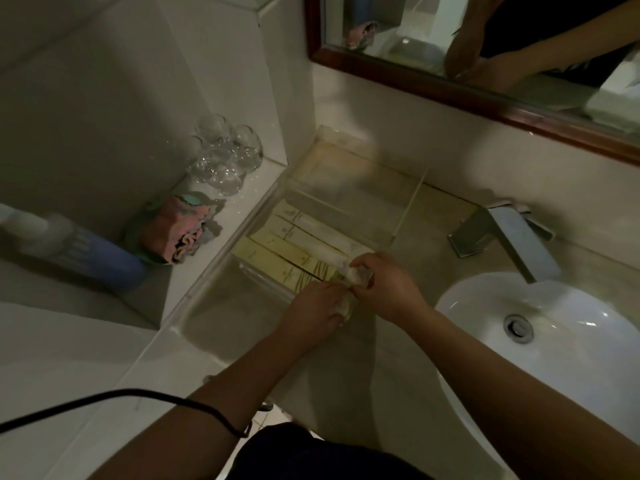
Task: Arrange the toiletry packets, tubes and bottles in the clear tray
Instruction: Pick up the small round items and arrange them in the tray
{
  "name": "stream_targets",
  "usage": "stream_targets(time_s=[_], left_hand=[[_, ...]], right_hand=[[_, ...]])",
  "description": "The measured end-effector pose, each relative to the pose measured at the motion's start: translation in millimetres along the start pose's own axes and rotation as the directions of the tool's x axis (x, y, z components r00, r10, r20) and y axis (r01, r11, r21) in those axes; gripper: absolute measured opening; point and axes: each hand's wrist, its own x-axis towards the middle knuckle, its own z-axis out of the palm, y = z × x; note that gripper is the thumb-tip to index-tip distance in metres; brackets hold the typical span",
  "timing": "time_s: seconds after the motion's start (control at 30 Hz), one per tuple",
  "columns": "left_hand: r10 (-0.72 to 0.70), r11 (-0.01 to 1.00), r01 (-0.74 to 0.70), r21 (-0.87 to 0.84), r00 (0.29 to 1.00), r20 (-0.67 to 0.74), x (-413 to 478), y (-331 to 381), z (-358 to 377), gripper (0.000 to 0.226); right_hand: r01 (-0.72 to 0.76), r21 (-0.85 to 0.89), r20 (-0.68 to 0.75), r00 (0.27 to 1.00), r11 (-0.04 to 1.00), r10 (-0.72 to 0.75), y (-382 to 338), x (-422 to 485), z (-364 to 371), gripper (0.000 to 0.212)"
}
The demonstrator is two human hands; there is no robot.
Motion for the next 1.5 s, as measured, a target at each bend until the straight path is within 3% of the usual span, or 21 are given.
stream_targets(time_s=[0.2, 0.33, 0.5, 0.87, 1.17, 1.5], left_hand=[[-0.124, 0.990, 0.118, -0.076, 0.989, -0.079, -3.7, -0.5, 4.6, 0.061], [-0.207, 0.965, 0.170, -0.200, 0.961, -0.182, -5.8, 2.3, 11.3, 0.050], [-0.299, 0.929, 0.235, -0.287, 0.932, -0.205, -5.3, 8.6, 19.6, 0.044], [-0.380, 0.912, 0.315, -0.265, 0.890, -0.251, -5.2, 17.0, 26.5, 0.046], [-0.405, 0.901, 0.337, -0.273, 0.879, -0.252, -1.9, 22.7, 23.2, 0.016], [-0.368, 0.930, 0.347, -0.121, 0.887, -0.280, 3.0, 23.2, 25.9, 0.027]], right_hand=[[0.064, -0.167, 0.045, 0.997, 0.984, -0.057, -6.3, 3.9, -3.5, 0.045], [0.122, -0.275, 0.074, 0.992, 0.954, -0.106, -11.3, 9.2, -1.9, 0.044], [0.172, -0.333, 0.225, 0.969, 0.927, -0.099, -15.2, 16.2, 0.7, 0.040], [0.207, -0.406, 0.297, 0.951, 0.890, -0.086, -17.0, 22.7, 3.8, 0.038], [0.203, -0.408, 0.311, 0.948, 0.890, -0.074, -17.8, 25.6, 6.3, 0.032], [0.261, -0.507, 0.278, 0.952, 0.821, -0.131, -24.2, 23.1, 4.4, 0.027]])
